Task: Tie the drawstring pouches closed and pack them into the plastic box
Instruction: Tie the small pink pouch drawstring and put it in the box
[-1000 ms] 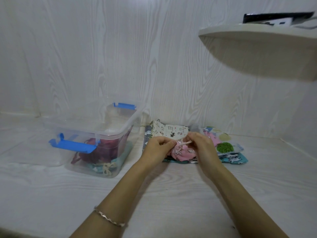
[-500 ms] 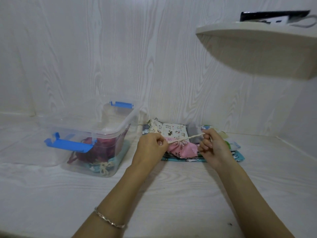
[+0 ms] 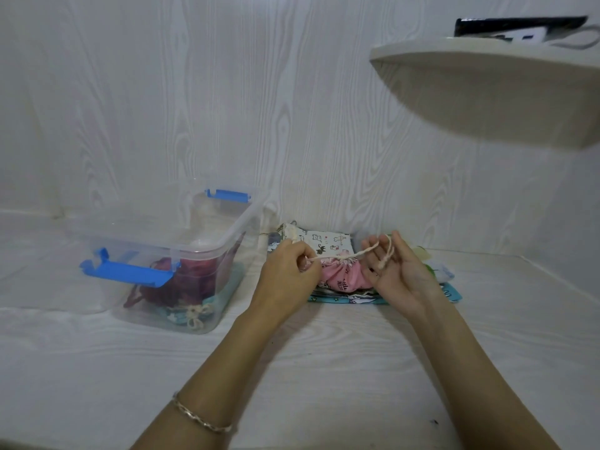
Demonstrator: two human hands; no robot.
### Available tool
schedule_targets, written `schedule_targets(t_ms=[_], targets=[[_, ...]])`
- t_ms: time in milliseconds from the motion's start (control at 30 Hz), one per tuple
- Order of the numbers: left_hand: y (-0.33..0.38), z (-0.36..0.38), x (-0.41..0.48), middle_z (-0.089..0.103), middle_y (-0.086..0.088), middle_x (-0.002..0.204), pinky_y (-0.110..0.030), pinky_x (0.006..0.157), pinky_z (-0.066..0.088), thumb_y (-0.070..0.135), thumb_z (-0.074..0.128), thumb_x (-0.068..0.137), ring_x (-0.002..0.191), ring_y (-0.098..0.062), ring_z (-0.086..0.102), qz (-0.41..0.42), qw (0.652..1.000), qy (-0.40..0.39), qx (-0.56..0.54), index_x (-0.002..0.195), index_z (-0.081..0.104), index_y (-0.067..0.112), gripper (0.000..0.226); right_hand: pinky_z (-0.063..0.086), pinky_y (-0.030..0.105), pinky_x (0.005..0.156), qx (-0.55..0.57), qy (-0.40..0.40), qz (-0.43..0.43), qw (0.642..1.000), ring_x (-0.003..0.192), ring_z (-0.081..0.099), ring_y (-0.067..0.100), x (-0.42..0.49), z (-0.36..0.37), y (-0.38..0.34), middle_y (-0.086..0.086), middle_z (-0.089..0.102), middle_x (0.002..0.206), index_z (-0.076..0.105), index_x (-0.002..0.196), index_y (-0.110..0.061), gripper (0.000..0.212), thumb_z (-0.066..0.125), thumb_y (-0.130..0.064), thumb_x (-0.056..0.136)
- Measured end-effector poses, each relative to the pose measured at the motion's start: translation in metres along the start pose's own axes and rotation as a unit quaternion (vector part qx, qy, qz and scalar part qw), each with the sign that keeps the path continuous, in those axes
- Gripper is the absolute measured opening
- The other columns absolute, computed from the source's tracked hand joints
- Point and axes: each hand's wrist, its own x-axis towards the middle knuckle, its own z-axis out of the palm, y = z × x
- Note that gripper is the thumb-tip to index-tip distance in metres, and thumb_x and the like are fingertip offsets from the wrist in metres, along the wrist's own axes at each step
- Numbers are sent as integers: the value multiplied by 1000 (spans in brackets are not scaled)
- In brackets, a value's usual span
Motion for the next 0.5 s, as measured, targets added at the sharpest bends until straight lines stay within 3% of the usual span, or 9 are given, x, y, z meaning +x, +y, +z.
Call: schedule_targets(t_ms=[100, 167, 267, 333, 400, 500], targets=[[6, 0, -3, 59, 2, 82, -19, 65, 43, 18, 60, 79, 71, -5, 52, 25, 998, -7, -57, 80, 68, 21, 10, 53, 30, 83, -80, -25, -19, 996, 83, 69, 14, 1, 2, 7, 4, 71, 85, 70, 96, -8, 20, 63, -25, 89], [13, -1, -6, 64, 3, 82, -24, 66, 48, 18, 53, 76, 74, -9, 57, 41, 993, -3, -108, 82, 71, 21, 20, 54, 28, 77, -126, -57, -35, 990, 77, 66, 15, -1, 4, 12, 7, 67, 85, 69, 104, 0, 28, 67, -15, 80], [23, -5, -9, 63, 11, 66, -22, 58, 43, 9, 45, 71, 62, -9, 54, 57, 978, -11, -202, 75, 72, 16, 29, 49, 23, 62, -225, -95, -33, 969, 64, 51, 13, -7, 9, 19, 6, 54, 74, 69, 102, 4, 23, 58, -7, 85], [26, -7, -8, 62, 10, 60, -18, 57, 41, 3, 42, 69, 59, -9, 53, 67, 963, -17, -259, 74, 72, 12, 32, 40, 22, 56, -324, -108, -41, 939, 62, 43, 13, -9, 8, 24, 5, 47, 69, 73, 92, -4, 22, 51, -4, 91], [29, -8, -5, 62, 5, 59, -17, 55, 41, -3, 42, 71, 57, -9, 51, 65, 953, -15, -296, 75, 72, 7, 32, 40, 25, 57, -387, -138, -26, 911, 64, 46, 15, -12, 8, 28, 10, 51, 68, 76, 92, -6, 22, 54, -6, 85], [31, -6, 3, 67, -2, 66, -17, 55, 43, -13, 44, 77, 57, -8, 52, 12, 947, -28, -321, 80, 72, 3, 33, 47, 29, 67, -452, -186, -18, 872, 77, 60, 22, -16, 7, 29, 18, 67, 85, 73, 98, 2, 22, 61, -7, 82]])
